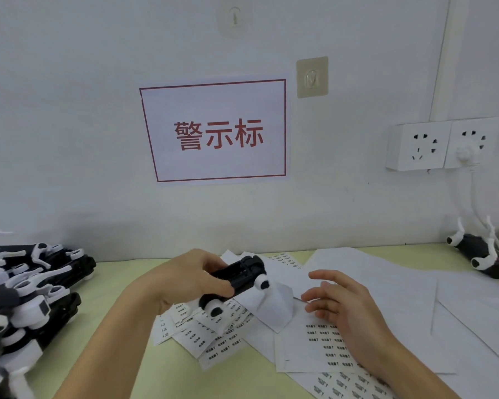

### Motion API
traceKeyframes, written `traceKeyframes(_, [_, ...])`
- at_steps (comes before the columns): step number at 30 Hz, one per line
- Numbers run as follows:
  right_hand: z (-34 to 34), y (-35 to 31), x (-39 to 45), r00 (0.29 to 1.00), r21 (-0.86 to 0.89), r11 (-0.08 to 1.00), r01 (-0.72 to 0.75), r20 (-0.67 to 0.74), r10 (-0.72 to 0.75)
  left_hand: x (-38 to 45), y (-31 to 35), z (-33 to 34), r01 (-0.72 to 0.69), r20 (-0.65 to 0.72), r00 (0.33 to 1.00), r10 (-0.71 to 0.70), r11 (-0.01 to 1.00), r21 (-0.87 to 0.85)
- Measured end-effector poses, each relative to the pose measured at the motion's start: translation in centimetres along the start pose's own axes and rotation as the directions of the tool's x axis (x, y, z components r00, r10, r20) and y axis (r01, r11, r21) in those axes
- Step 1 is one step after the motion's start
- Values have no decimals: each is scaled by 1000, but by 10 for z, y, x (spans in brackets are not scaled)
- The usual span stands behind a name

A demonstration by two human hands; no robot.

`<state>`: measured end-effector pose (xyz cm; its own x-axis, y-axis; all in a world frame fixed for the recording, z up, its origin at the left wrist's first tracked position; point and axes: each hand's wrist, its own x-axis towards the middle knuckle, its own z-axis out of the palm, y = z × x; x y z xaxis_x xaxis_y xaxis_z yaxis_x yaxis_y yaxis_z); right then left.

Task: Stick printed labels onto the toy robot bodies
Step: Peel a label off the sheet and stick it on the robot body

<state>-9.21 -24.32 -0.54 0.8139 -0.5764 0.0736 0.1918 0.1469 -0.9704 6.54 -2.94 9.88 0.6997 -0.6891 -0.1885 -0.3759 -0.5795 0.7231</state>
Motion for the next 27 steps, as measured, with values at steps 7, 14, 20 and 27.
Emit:
traceKeyframes(7, [2,-1,0,1000,-16,1000,6,-5,-6,-4,-4,-11,39,14,999,-45,955,293])
traceKeyframes(14, [2,1,1,999,-58,998,1,-33,-2,-11,23,9,-81,-22,994,107,858,508])
traceKeyframes(20, [3,1,2,996,-61,998,-23,-84,18,0,54,98,-478,-146,824,548,809,343])
traceKeyframes(27, [-1,-3,5,955,69,993,-98,-273,113,17,26,200,-459,-183,824,537,821,340])
